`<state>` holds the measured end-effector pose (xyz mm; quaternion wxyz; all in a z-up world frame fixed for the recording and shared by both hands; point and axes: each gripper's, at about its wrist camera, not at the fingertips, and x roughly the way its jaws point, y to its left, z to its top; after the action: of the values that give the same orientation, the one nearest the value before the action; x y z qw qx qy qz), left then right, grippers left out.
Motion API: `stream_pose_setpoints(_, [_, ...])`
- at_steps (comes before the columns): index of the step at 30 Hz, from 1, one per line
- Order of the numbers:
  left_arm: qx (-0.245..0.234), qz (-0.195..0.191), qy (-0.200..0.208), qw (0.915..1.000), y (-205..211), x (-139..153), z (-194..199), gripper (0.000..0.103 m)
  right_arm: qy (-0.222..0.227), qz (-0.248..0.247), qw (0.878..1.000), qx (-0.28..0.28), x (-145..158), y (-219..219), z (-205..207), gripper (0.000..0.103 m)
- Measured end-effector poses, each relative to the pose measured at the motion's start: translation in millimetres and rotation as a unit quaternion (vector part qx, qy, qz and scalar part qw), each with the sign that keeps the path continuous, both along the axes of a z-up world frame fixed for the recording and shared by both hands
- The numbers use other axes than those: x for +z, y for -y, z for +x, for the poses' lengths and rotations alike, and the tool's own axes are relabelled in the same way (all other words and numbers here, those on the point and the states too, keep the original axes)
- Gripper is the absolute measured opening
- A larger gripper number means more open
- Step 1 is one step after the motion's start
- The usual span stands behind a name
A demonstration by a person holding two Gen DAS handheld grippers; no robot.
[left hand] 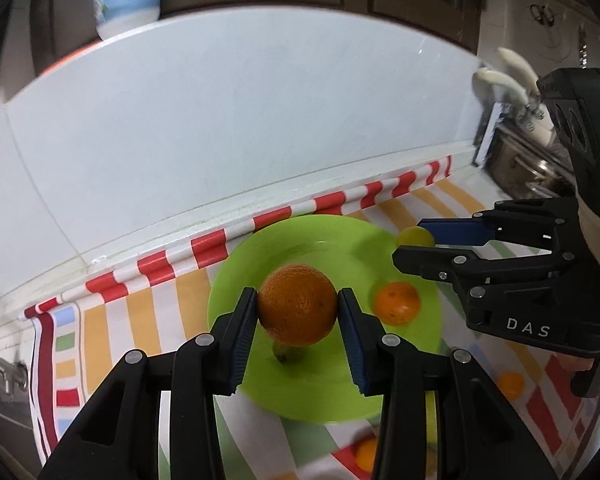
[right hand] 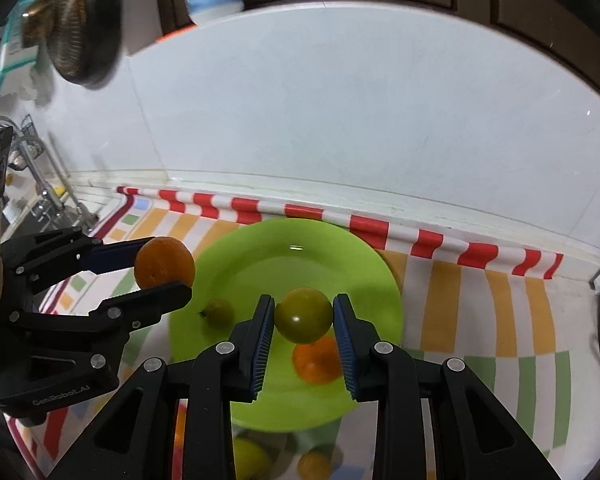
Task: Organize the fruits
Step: 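Carry the orange to the plate and open the left tool while the right tool releases the lime there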
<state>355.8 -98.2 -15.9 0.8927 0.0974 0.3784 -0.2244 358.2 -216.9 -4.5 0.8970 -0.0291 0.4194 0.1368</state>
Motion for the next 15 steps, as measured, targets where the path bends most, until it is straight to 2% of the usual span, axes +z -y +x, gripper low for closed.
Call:
stream_pose_setpoints(11, [-0.002, 0.012, -0.059, 0.9982, 11.5, -32.7, 42.6, 0.041, -0.048, -0.011, 0.999, -0.008, -37.1, 5.7, 39.9, 0.031])
stream_pose_setpoints(15, [0.006, 0.018, -0.062, 0.9979, 12.4, -35.5, 45.2, 0.041, -0.050, -0.004, 0.999, -0.015, -41.9, 9.7, 42.9, 0.032])
